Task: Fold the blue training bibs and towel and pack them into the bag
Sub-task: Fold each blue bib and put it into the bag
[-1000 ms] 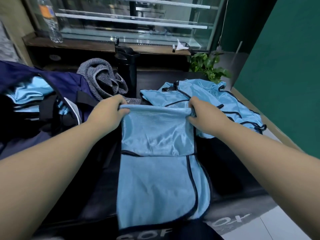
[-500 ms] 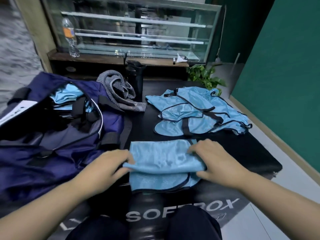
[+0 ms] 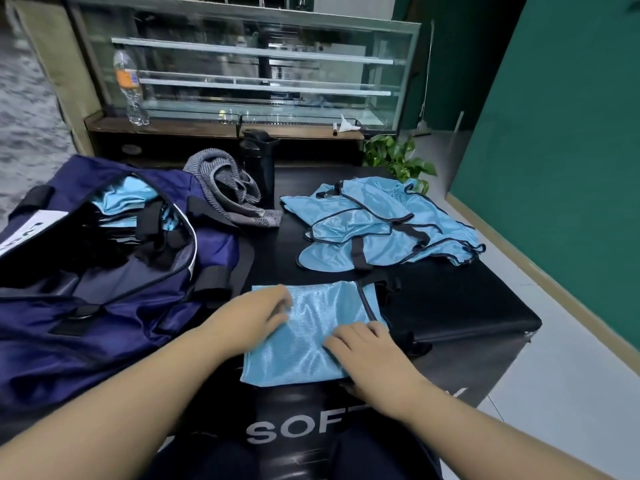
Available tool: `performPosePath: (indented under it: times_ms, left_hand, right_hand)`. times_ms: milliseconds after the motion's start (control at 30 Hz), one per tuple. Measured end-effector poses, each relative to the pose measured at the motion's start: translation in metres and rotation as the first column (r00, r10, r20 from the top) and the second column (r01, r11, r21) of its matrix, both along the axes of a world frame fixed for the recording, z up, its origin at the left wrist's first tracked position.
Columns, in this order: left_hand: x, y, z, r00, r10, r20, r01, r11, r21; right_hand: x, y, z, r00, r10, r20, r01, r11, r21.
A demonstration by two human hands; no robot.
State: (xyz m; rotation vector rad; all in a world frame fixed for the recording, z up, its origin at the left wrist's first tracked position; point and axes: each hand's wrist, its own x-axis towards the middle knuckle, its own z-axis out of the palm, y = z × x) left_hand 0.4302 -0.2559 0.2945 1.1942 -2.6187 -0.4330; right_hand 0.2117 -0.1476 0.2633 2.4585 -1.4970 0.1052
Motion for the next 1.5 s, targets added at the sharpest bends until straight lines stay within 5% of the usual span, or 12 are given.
performPosePath:
  times_ms: [267, 433, 600, 767, 833, 967, 1033, 1133, 1500]
  left_hand:
    - [-0.016, -0.049, -0.015, 0.957, 0.254, 0.141, -0.256, 0.967, 0.000]
    - [-0.008, -0.042, -0.016, 0.969, 0.229, 0.091, -0.230, 0.973, -0.003]
    - [0.009, -0.015, -0.013, 0.971, 0.238, 0.014, -0.237, 0.957, 0.166]
    - [0.023, 0.021, -0.014, 0.969, 0.175, -0.172, -0.074, 0.877, 0.476]
    - [0.028, 0.029, -0.014, 0.971, 0.131, -0.200, -0.020, 0.878, 0.479]
    - [0.040, 0.031, -0.021, 0.958, 0.026, -0.284, 0.013, 0.991, 0.134]
    - [0.040, 0.030, -0.024, 0.933, 0.020, -0.359, 0.083, 0.959, 0.270]
    - [0.039, 0.027, -0.023, 0.935, 0.054, -0.350, 0.177, 0.784, 0.595]
    - [0.036, 0.025, -0.020, 0.937, 0.088, -0.337, 0.149, 0.774, 0.616]
  right_hand:
    - [-0.013, -0.007, -0.010, 0.993, 0.108, 0.056, -0.102, 0.989, -0.106]
    - [-0.033, -0.019, 0.004, 0.986, 0.163, 0.043, -0.160, 0.985, -0.071]
    - [-0.049, -0.049, 0.013, 0.976, -0.193, 0.100, 0.205, 0.969, -0.134]
    - [-0.044, -0.049, 0.014, 0.957, -0.287, 0.048, 0.271, 0.940, 0.207]
    - [-0.051, -0.042, 0.010, 0.965, -0.256, 0.053, 0.233, 0.934, 0.271]
    - [-0.066, -0.020, -0.004, 0.970, -0.060, 0.235, 0.019, 0.985, 0.171]
    - [-0.068, -0.012, -0.010, 0.961, 0.018, 0.275, -0.062, 0.986, 0.154]
    - [-0.061, -0.008, -0.014, 0.961, 0.110, 0.253, -0.157, 0.972, 0.173]
    - [-0.041, -0.006, -0.039, 0.864, 0.051, 0.501, -0.030, 0.998, -0.051]
